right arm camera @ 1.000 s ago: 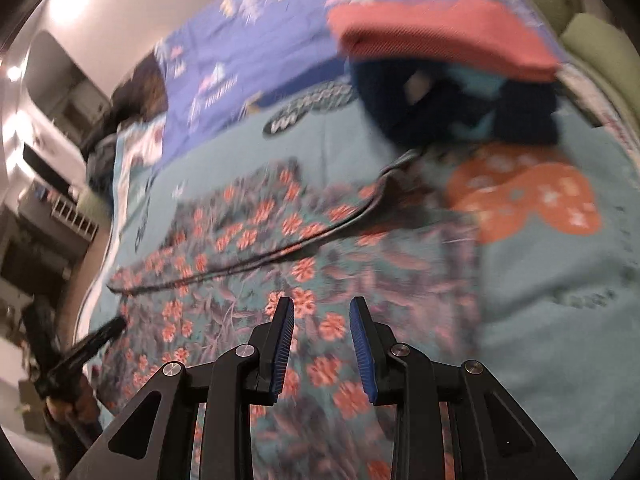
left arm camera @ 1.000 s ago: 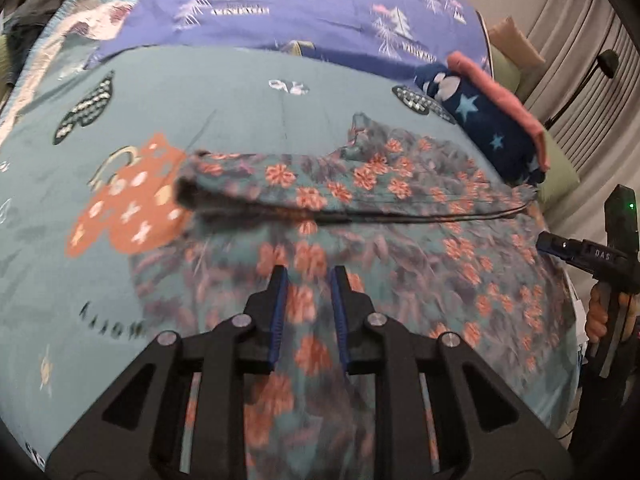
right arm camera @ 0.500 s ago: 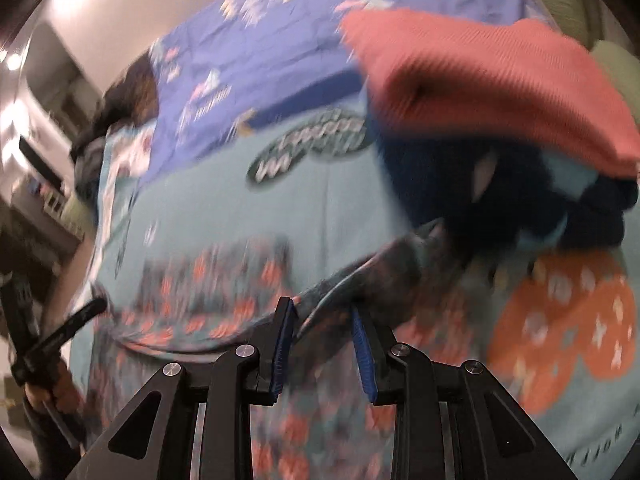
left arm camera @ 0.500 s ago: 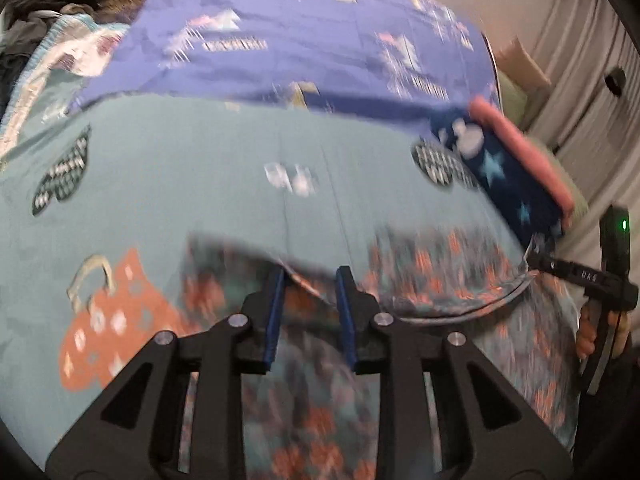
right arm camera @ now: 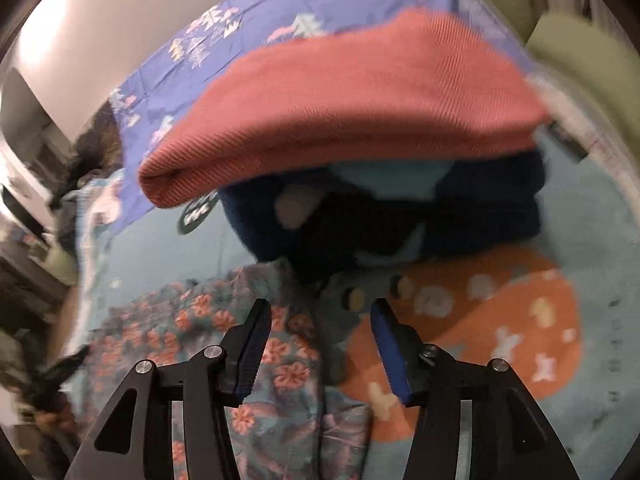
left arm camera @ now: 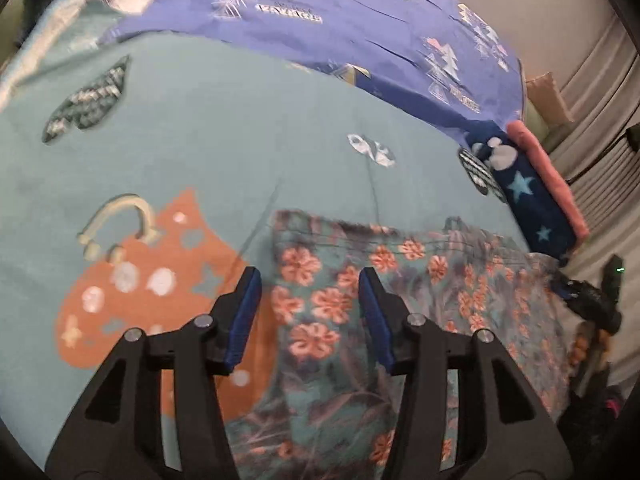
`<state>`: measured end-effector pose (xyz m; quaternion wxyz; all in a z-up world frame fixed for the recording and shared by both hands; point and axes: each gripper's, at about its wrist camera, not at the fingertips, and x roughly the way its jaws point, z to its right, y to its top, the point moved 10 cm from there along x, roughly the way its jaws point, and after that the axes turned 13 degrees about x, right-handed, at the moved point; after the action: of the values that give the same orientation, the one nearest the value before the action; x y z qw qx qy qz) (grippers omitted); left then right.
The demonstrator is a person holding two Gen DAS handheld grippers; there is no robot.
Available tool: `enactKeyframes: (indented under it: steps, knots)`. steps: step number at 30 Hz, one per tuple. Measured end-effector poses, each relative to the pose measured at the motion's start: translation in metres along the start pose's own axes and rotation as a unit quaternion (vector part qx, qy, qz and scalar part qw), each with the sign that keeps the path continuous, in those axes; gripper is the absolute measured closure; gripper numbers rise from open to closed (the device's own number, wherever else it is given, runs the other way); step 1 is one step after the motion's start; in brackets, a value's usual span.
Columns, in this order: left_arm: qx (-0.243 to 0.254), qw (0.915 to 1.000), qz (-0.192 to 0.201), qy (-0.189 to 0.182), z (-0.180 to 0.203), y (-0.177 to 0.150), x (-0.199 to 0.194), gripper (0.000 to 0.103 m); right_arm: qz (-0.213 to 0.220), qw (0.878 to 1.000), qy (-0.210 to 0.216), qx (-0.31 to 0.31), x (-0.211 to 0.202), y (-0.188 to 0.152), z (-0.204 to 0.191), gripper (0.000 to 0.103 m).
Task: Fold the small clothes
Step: 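Smooth the folded garment with both grippers open, then pinch the garment's folded edge with the left gripper and release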
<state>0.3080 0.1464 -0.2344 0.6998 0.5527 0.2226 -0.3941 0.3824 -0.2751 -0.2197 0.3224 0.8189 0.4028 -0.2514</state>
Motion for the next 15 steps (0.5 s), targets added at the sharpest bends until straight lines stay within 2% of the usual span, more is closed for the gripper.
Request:
enactKeyframes:
  steps: [1, 2, 3, 4, 5, 6, 8, 9, 11, 13, 15]
  knots:
    - [0.005, 1.0000, 0.008, -0.002, 0.002, 0.003, 0.001, 0.052, -0.014, 1.000, 0.018, 0.003, 0.005, -0.001, -0.003, 0.050]
    - [0.009, 0.9998, 0.012, -0.009, 0.006, 0.006, 0.001, 0.064, -0.019, 0.999, 0.027, 0.000, 0.009, -0.001, -0.005, 0.050]
    - [0.013, 0.9998, 0.012, -0.013, 0.009, 0.008, 0.002, 0.082, -0.019, 0.999, 0.029, -0.009, 0.012, 0.000, -0.008, 0.052]
    - [0.018, 0.9997, 0.011, -0.012, 0.011, 0.008, 0.002, 0.091, -0.017, 0.999, 0.020, -0.021, 0.016, 0.001, -0.011, 0.064]
    - [0.026, 0.9996, 0.011, -0.006, 0.014, 0.010, 0.002, 0.095, -0.021, 0.999, 0.009, -0.028, 0.019, 0.000, -0.012, 0.098]
    - [0.036, 0.9991, 0.021, 0.008, 0.017, 0.012, -0.002, 0.096, -0.010, 1.000, 0.000, -0.023, 0.015, 0.001, -0.013, 0.101]
    - [0.055, 0.9972, 0.046, 0.021, 0.024, 0.018, -0.015, 0.096, 0.036, 0.999, -0.011, -0.027, -0.007, 0.006, -0.017, 0.101]
    - [0.069, 0.9947, 0.073, 0.021, 0.032, 0.025, -0.029, 0.096, 0.057, 0.998, -0.017, -0.024, -0.020, 0.009, -0.018, 0.101]
    - [0.082, 0.9917, 0.097, 0.018, 0.039, 0.035, -0.040, 0.096, 0.074, 0.996, -0.048, -0.027, -0.032, 0.014, -0.013, 0.101]
    - [0.100, 0.9904, 0.091, 0.031, 0.043, 0.039, -0.033, 0.096, 0.072, 0.993, -0.080, -0.047, -0.021, 0.016, -0.008, 0.098]
    - [0.115, 0.9892, 0.056, 0.072, 0.034, 0.035, -0.010, 0.095, 0.042, 0.994, -0.082, -0.051, 0.002, 0.010, -0.006, 0.093]
